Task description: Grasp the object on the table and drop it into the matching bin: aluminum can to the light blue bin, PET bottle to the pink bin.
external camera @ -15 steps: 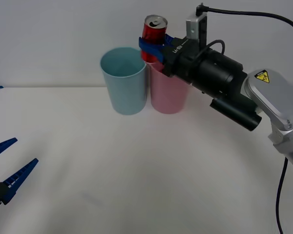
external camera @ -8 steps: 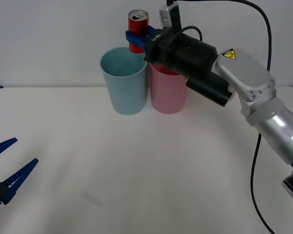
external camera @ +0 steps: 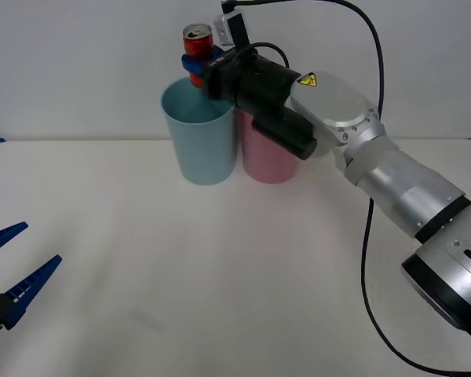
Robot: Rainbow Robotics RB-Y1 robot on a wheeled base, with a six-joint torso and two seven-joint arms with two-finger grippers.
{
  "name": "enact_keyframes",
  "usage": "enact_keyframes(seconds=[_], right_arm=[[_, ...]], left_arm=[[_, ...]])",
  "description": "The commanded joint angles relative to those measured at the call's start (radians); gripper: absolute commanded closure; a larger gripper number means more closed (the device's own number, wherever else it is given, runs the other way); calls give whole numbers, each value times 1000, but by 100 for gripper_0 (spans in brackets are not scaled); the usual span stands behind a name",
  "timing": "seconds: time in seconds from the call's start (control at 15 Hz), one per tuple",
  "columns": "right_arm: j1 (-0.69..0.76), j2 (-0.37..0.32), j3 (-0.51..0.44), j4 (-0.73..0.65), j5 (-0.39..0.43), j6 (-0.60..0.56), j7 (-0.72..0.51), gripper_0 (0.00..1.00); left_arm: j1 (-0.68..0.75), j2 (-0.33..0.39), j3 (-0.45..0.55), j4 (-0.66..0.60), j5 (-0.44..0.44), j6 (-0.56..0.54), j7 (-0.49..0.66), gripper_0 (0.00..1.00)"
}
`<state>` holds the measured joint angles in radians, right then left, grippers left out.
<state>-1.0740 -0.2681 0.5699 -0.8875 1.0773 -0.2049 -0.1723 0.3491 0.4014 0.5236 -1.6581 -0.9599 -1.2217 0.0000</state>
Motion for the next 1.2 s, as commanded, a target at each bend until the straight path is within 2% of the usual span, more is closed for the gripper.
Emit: enact_keyframes(seconds=[0.07,0.33,0.4,0.47,0.53,1.0,1.2], right_arm=[[-30,33,10,56,0,42,8,98],[-30,35,24,56,-7,56,8,94],[-30,35,24,56,-8,56,8,84],[-30,35,24,56,-14,56,8,36],[-30,35,24,56,-16,56,7,0],[-26,20,24,35,-33,44,16,0],[34,-25,24,-74,-43,42,20,0]], left_arm=[[0,0,0,0,0,0,0,0],[0,0,0,0,0,0,0,0],[0,0,0,0,0,0,0,0],[0,0,0,0,0,0,0,0],[0,0,0,0,0,0,0,0],[0,0,0,0,0,0,0,0],[0,0,0,0,0,0,0,0]])
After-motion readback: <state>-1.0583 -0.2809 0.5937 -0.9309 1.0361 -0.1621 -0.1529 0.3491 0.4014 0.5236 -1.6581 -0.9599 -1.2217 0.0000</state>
